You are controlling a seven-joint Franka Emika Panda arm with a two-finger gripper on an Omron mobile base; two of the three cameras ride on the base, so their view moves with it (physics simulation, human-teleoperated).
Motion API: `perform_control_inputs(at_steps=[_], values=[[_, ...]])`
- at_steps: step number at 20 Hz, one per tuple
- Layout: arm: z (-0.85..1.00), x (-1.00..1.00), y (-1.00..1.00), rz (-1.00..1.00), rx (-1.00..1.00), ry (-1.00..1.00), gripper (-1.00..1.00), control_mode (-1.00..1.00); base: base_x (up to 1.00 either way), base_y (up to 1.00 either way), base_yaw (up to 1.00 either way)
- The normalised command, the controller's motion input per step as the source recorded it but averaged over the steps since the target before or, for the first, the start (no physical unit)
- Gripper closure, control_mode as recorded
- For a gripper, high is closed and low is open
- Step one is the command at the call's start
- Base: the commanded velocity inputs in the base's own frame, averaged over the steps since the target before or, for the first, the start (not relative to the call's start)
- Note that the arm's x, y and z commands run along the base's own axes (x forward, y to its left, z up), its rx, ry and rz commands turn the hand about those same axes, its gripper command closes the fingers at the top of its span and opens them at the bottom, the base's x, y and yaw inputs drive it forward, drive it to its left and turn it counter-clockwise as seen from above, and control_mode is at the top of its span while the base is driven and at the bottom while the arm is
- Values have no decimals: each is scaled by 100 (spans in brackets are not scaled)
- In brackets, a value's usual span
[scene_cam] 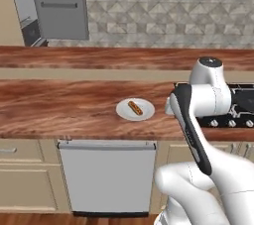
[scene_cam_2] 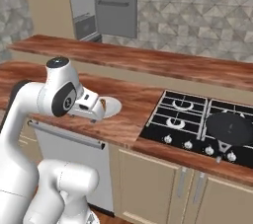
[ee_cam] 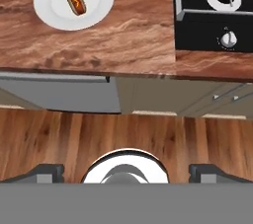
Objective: Place the cold items (mushroom and cucumber) from the fridge in one tupperware on the dining counter. Place the warm items (kebab skewer and hot dog) in the stove area in another tupperware.
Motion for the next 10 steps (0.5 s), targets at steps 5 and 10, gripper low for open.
perform_control_inputs(at_steps=[5, 10], values=[[0, 0, 0, 0, 0, 0, -100, 100, 8, 62, -44], [0, 0, 0, 0, 0, 0, -100, 100, 25, 42, -13]])
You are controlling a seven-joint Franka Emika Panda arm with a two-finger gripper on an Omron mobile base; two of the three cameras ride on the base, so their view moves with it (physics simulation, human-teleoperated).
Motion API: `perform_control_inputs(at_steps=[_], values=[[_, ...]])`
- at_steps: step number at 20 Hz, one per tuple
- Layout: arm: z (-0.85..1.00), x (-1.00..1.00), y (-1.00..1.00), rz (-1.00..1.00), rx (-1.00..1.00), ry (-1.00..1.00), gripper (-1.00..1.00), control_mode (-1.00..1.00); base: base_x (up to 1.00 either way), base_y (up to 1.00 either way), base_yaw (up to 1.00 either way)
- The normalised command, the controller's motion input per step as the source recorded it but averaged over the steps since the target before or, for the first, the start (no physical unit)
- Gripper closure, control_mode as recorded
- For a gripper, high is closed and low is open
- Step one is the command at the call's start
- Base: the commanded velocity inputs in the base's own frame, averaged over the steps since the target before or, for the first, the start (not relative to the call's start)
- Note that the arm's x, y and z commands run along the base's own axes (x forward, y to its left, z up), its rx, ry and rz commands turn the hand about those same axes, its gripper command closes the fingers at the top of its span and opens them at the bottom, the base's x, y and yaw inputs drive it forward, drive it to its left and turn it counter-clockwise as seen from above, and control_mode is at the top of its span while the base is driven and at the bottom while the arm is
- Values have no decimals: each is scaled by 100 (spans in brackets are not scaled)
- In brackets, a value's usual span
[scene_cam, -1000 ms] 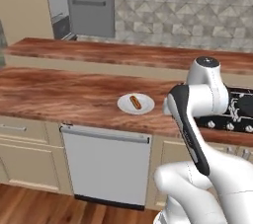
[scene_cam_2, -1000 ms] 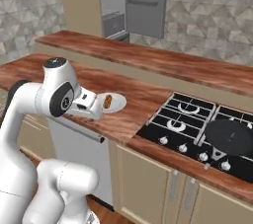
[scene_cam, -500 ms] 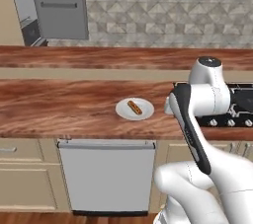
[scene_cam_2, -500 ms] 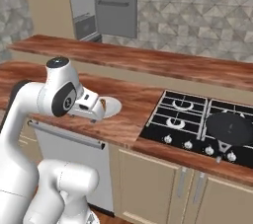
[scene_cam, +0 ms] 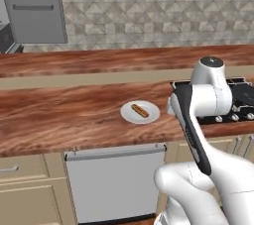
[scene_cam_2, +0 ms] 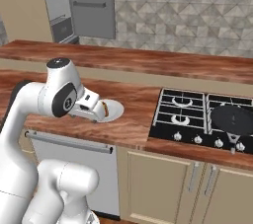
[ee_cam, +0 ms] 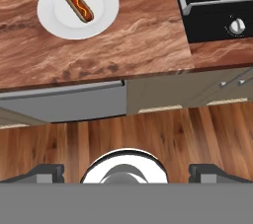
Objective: Place the cold items (mushroom and cucumber) from the fridge in one tupperware on the dining counter. Place the warm items (kebab skewer and hot dog) in the stove area in another tupperware.
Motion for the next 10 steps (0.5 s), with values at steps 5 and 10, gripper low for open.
perform_control_inputs(at_steps=[5, 10], values=[[0, 0, 0, 0, 0, 0, -100, 100, 19, 43, -2], [0, 0, 0, 0, 0, 0, -100, 100, 26, 39, 0]])
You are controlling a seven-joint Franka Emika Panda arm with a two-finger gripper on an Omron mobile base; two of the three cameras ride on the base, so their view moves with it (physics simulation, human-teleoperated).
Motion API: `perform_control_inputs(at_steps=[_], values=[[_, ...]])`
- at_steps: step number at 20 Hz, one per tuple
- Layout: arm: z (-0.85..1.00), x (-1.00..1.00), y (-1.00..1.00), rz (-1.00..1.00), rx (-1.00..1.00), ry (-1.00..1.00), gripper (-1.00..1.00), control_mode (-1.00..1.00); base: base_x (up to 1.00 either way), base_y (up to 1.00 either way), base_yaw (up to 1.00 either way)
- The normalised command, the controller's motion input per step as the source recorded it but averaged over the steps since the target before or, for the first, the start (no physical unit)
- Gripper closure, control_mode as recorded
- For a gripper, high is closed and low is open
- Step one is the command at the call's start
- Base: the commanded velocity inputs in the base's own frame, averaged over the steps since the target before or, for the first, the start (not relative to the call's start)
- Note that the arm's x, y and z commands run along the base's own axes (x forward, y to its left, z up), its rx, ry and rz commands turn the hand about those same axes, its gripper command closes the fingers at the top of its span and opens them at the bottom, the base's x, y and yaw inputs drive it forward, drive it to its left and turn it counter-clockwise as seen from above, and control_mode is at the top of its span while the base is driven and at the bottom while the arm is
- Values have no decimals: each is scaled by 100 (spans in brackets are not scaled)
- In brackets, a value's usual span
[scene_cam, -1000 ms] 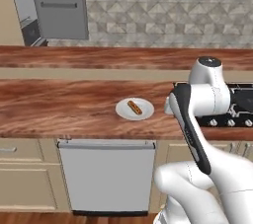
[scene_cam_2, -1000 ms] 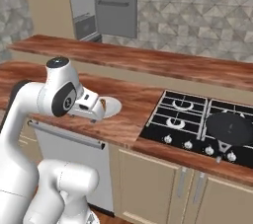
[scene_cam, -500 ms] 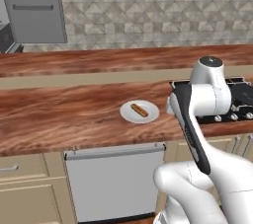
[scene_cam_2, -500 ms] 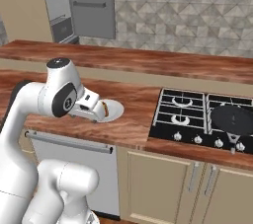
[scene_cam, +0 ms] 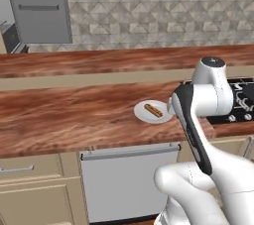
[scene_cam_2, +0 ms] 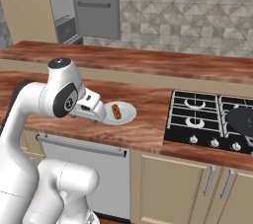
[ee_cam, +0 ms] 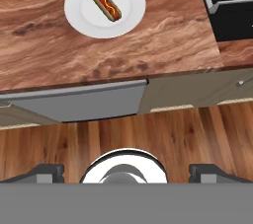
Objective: Place the cold items (mushroom and cucumber) from the fridge in one tupperware on the dining counter. Place the warm items (kebab skewer and hot dog) in the stove area in another tupperware.
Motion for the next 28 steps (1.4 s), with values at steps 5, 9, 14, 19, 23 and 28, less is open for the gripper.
perform_control_inputs(at_steps=[5, 9, 14, 19, 23, 28], values=[[0, 34, 4, 0, 0, 0, -100, -100, 27, 23, 0], [0, 100, 0, 10, 0, 9, -100, -100, 0, 0, 0], [-24, 98, -20, 7, 0, 15, -100, -100, 0, 0, 0], [-75, 100, -11, 6, -9, 12, -100, -100, 0, 0, 0], [-89, 100, -23, 16, -5, 10, -100, -100, 0, 0, 0], [-38, 100, -25, 18, 4, 0, -100, -100, 0, 0, 0]])
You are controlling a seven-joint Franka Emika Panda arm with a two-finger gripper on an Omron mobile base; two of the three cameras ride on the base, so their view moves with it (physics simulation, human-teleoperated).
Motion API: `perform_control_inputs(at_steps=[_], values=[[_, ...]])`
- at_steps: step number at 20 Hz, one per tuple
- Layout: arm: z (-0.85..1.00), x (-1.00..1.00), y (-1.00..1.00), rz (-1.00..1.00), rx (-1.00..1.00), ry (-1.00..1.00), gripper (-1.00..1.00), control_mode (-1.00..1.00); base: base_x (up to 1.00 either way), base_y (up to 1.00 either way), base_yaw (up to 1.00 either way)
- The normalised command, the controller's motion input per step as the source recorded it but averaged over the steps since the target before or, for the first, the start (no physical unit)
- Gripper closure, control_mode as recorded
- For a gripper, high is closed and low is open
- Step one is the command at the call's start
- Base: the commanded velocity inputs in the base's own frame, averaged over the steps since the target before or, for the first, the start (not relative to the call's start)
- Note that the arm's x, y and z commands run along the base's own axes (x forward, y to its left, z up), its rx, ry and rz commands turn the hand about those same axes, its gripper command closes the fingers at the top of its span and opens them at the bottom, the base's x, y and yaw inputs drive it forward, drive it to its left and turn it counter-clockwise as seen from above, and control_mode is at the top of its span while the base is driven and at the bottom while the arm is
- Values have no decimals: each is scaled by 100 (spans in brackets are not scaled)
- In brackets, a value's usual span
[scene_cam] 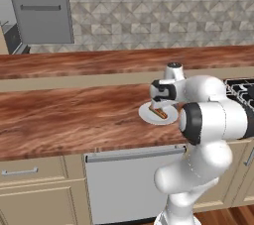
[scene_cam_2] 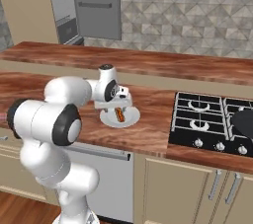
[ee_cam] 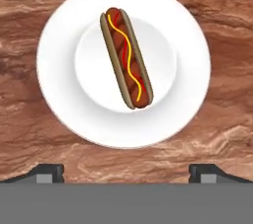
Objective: Place the cold items (mushroom and cucumber) from the fridge in one tupperware on the dining counter. Place the warm items (kebab skewer and hot dog) in the stove area in another tupperware.
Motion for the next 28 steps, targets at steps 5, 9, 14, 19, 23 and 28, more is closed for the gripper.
perform_control_inputs(at_steps=[5, 9, 14, 19, 23, 28], values=[[-44, 59, 9, 13, -2, 0, -100, -100, 0, 0, 0], [-54, 46, 7, 5, -9, 7, -100, -100, 0, 0, 0], [-69, 49, -2, 1, -7, 5, -100, -100, 0, 0, 0], [-43, 21, 0, 0, 0, 0, -100, -100, 0, 0, 0], [-16, 0, 0, 0, 0, 0, -100, -100, 0, 0, 0], [-16, 0, 0, 0, 0, 0, 100, -100, 0, 0, 0]])
